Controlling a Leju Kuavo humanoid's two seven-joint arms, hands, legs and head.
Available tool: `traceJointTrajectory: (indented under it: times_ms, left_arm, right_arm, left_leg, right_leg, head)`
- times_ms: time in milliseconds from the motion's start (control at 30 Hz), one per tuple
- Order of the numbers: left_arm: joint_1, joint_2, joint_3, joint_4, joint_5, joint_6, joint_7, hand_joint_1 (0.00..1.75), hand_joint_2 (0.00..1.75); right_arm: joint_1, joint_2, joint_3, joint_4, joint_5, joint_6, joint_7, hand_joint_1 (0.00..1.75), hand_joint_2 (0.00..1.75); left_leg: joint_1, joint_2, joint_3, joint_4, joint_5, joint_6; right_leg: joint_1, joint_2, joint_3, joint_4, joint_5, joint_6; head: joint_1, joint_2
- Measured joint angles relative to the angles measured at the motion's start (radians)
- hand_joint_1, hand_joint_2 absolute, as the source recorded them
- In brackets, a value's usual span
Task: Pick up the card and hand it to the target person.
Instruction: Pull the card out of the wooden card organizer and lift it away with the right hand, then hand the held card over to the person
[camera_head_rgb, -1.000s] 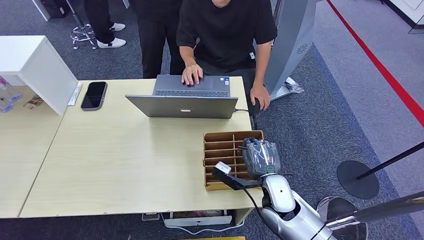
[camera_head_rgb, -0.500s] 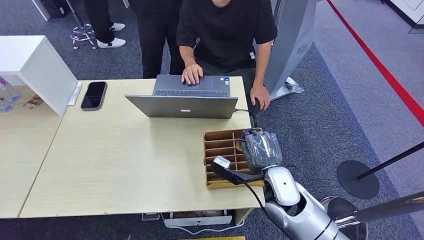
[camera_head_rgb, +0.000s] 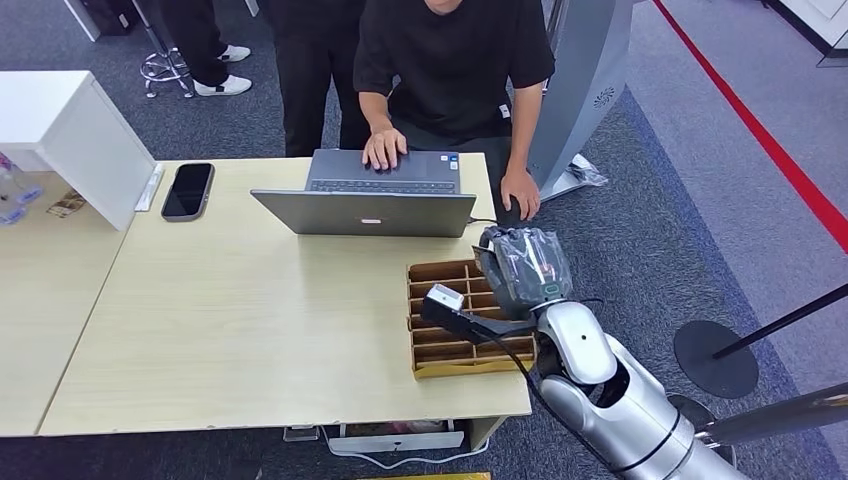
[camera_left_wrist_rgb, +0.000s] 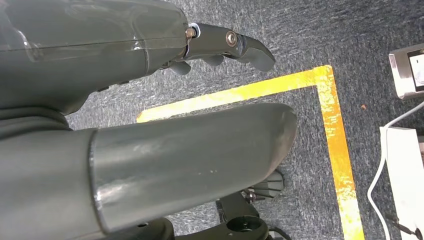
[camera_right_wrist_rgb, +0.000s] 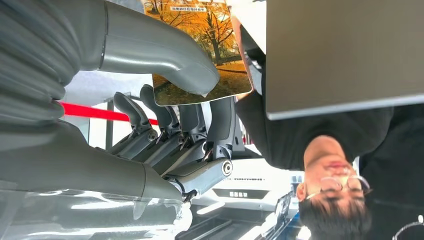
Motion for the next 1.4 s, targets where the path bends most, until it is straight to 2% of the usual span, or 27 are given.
traceJointTrajectory:
  times_ms: [267, 600, 1033, 1400]
  left_arm:
    - [-0.013, 0.000, 0.000, 0.000, -0.020, -0.009, 0.014, 0.00, 0.00]
    - [-0.034, 0.000, -0.010, 0.000, -0.045, -0.019, 0.037, 0.00, 0.00]
    - [-0.053, -0.003, -0.028, 0.000, -0.067, -0.027, 0.053, 0.00, 0.00]
    - [-0.058, -0.008, -0.041, 0.000, -0.073, -0.032, 0.056, 0.00, 0.00]
  right_arm:
    - [-0.109, -0.022, -0.001, 0.024, -0.050, 0.021, 0.014, 1.48, 1.75]
    - [-0.271, -0.056, -0.002, 0.173, -0.125, 0.036, 0.038, 1.46, 1.75]
    - [-0.363, -0.059, -0.001, 0.313, -0.171, 0.047, 0.041, 1.48, 1.75]
    - [-0.390, -0.050, 0.000, 0.362, -0.174, 0.051, 0.039, 1.51, 1.75]
  left_leg:
    - [0.000, 0.000, 0.000, 0.000, 0.000, 0.000]
    - [0.000, 0.000, -0.001, 0.001, 0.000, 0.000]
    - [0.000, 0.000, -0.001, 0.001, 0.000, 0.000]
    - [0.000, -0.001, -0.001, 0.001, 0.000, 0.000]
  right_leg:
    - [0.000, 0.000, 0.000, 0.000, 0.000, 0.000]
    - [0.000, 0.000, 0.000, 0.000, 0.000, 0.000]
    - [0.000, 0.000, 0.000, 0.000, 0.000, 0.000]
    - [0.000, 0.000, -0.001, 0.000, 0.000, 0.000]
  head:
    - [0.000, 0.000]
    - [0.000, 0.000]
    - [0.000, 0.000]
    - [0.000, 0.000]
